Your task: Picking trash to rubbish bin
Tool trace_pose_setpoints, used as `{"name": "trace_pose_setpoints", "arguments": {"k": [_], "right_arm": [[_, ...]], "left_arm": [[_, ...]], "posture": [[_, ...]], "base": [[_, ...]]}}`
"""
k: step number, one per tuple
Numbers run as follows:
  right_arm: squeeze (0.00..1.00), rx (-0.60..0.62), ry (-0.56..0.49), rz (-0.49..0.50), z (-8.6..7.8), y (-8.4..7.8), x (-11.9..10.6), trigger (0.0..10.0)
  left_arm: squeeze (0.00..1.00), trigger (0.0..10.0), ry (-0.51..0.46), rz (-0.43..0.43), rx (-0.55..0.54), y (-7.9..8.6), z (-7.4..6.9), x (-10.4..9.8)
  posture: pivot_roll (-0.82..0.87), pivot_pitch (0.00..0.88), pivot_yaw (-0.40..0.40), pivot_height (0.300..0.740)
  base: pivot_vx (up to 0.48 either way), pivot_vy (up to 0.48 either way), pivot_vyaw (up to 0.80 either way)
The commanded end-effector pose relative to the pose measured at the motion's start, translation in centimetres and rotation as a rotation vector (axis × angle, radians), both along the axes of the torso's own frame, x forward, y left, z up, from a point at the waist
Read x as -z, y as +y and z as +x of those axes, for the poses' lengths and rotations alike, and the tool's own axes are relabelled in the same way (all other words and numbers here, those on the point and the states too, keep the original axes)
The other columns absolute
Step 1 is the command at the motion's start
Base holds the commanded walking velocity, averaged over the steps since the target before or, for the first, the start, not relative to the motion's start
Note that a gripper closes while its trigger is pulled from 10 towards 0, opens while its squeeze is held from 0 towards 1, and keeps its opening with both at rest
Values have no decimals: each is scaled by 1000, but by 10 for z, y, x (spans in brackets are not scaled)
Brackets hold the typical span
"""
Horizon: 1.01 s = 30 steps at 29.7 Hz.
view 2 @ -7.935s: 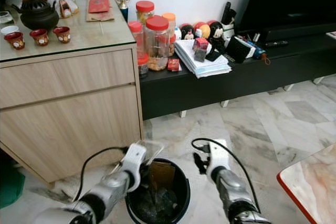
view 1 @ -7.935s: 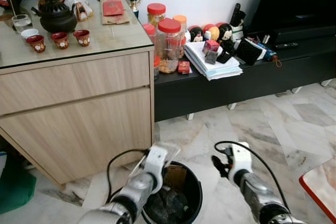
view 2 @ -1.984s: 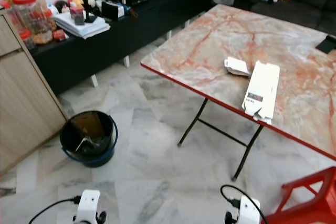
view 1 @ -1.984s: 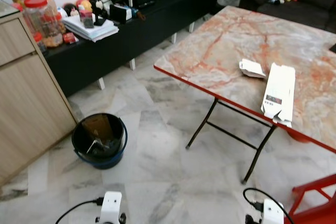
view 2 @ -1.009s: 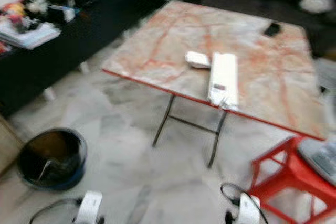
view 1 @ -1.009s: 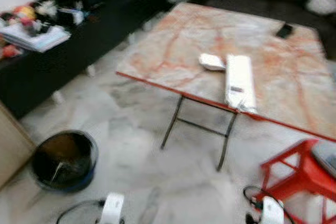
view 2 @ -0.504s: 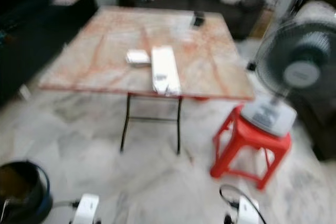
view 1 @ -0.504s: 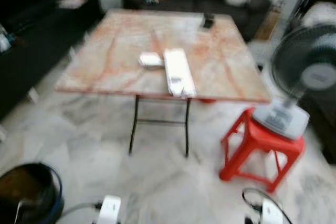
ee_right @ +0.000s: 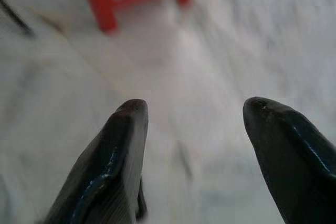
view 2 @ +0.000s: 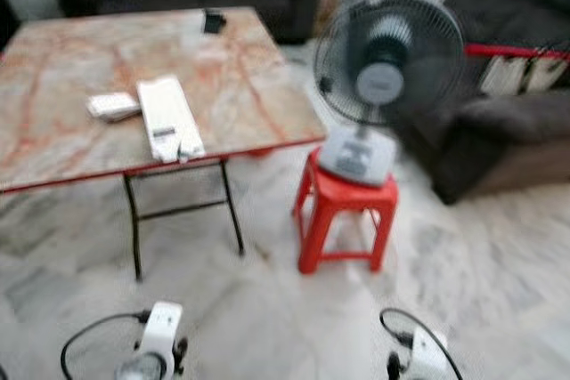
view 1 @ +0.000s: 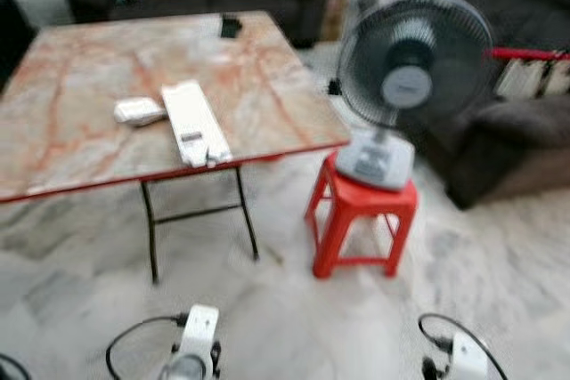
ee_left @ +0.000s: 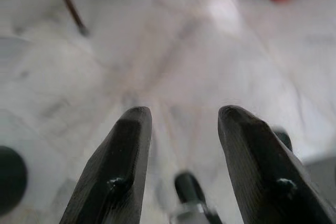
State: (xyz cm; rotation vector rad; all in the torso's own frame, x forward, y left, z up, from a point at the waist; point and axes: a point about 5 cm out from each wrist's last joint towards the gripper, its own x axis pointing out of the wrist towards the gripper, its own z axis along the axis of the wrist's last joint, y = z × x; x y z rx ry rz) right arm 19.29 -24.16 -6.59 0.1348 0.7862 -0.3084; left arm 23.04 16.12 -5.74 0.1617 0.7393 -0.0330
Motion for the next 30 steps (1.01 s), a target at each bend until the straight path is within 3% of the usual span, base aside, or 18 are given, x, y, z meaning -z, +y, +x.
{"name": "trace_pose_setpoints", "arguments": {"k": [1,3,6,9,11,12,13,14,16,27,30], "right_arm": [[0,-17,-34,-11,7,0,-5,10000],[0,-57,-122,-31,32,0,-20,10000],[0,-106,-194,-50,53,5,-35,10000],[0,-113,-204,-52,56,6,-37,10000],[0,-225,-380,-42,90,28,-65,10000],[0,-225,-380,-42,90,28,-65,10000],[0,-294,-524,-40,114,45,-92,10000],[0,-294,-524,-40,114,45,-92,10000],[0,-335,-664,-33,131,59,-118,10000],[0,-355,-725,-35,137,65,-130,10000],[0,-421,-922,-23,156,91,-174,10000]], "left_arm": [[0,10000,-21,-2,-16,1,3,-2],[0,10000,-103,-15,-1,-6,23,-17],[0,10000,-202,-34,-12,-11,42,-34],[0,10000,-216,-37,-15,-12,45,-36],[0,10000,-400,-53,-36,-16,73,-69],[0,10000,-400,-53,-36,-16,73,-69],[0,10000,-543,-50,-48,-19,91,-95],[0,10000,-543,-50,-48,-19,91,-95],[0,10000,-651,-52,-82,-18,98,-112],[0,10000,-698,-56,-97,-19,100,-119],[0,10000,-914,-54,-89,-28,120,-167]], "posture": [[-94,31,-35,740],[-100,32,-36,740],[-103,34,-35,740],[-103,34,-35,740],[-98,36,-39,740],[-98,36,-39,740],[-100,36,-36,740],[-100,36,-36,740],[-105,36,-33,740],[-103,36,-34,740],[-86,23,-42,740]], "base": [[0,0,0],[0,0,0],[0,0,0],[0,0,0],[0,0,0],[0,0,0],[0,0,0],[0,0,0],[0,0,0],[0,0,0],[0,0,798]]}}
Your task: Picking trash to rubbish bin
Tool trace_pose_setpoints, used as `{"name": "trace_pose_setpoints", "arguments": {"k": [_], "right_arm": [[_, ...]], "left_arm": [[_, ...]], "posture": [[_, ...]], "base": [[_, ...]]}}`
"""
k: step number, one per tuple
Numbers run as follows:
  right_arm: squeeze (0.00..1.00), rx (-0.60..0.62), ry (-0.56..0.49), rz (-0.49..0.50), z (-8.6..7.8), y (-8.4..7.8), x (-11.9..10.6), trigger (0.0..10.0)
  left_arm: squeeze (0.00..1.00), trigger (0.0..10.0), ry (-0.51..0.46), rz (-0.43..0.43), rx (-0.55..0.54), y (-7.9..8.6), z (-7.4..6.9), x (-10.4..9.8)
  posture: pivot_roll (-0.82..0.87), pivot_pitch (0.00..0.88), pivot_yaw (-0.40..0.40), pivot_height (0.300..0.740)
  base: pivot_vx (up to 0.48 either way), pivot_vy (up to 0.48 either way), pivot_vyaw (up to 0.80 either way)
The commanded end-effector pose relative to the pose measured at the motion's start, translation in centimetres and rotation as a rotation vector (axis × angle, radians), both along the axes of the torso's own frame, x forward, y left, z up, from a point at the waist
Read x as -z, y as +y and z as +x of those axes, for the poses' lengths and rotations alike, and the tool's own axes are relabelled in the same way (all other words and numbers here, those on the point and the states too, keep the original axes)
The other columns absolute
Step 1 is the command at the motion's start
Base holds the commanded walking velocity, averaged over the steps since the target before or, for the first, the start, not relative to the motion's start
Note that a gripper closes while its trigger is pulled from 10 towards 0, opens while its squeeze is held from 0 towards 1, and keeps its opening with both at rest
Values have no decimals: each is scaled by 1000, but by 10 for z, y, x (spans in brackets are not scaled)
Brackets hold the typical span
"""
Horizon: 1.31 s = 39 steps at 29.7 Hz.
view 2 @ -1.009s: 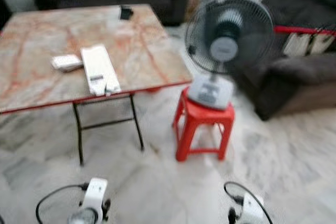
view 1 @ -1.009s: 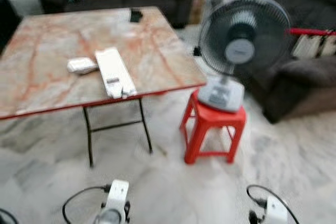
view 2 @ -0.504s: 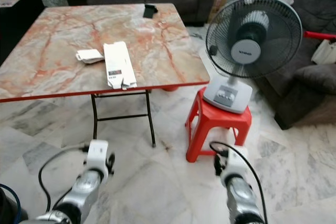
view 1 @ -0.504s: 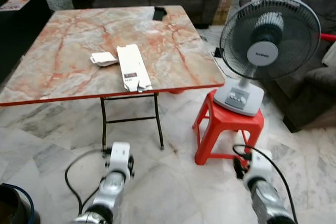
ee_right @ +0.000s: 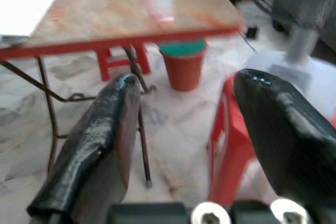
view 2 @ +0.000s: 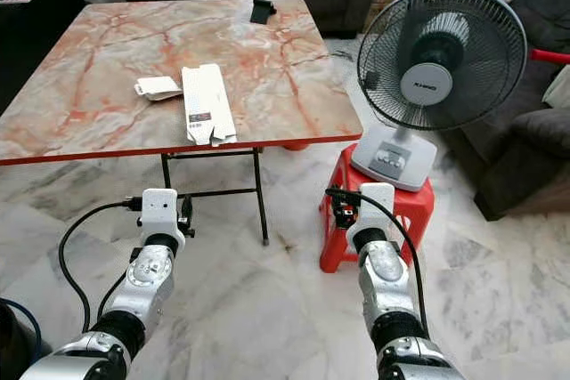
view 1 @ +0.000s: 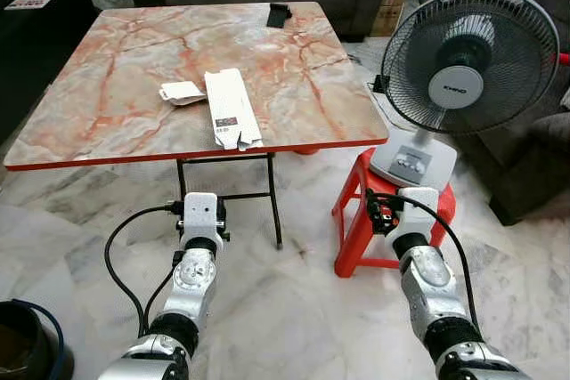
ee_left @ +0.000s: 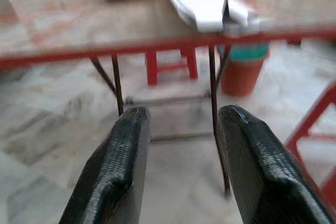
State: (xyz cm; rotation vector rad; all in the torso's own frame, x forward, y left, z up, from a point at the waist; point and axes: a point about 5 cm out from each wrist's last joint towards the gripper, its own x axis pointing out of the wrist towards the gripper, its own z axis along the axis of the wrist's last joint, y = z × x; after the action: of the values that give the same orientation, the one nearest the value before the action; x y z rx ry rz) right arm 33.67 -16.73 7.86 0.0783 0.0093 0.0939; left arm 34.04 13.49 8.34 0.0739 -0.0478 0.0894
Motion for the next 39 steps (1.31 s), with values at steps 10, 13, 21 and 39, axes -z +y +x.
{"name": "trace_pose_setpoints", "arguments": {"k": [10,13,21,39], "right_arm": [[0,-109,-179,43,14,24,-42,10000],[0,-110,-179,40,14,24,-43,10000],[0,-121,-193,53,17,25,-49,10000],[0,-151,-217,70,13,30,-52,10000]], "left_arm": [[0,10000,-172,12,-8,-6,15,-40],[0,10000,-176,13,-10,-7,15,-40],[0,10000,-166,23,-9,-6,15,-39],[0,10000,-179,28,-10,-5,15,-42]], "posture": [[-96,0,-37,740],[-96,0,-37,740],[-89,0,-38,740],[-85,9,-44,740]], "base": [[287,0,400],[328,0,0],[353,0,0],[395,0,0]]}}
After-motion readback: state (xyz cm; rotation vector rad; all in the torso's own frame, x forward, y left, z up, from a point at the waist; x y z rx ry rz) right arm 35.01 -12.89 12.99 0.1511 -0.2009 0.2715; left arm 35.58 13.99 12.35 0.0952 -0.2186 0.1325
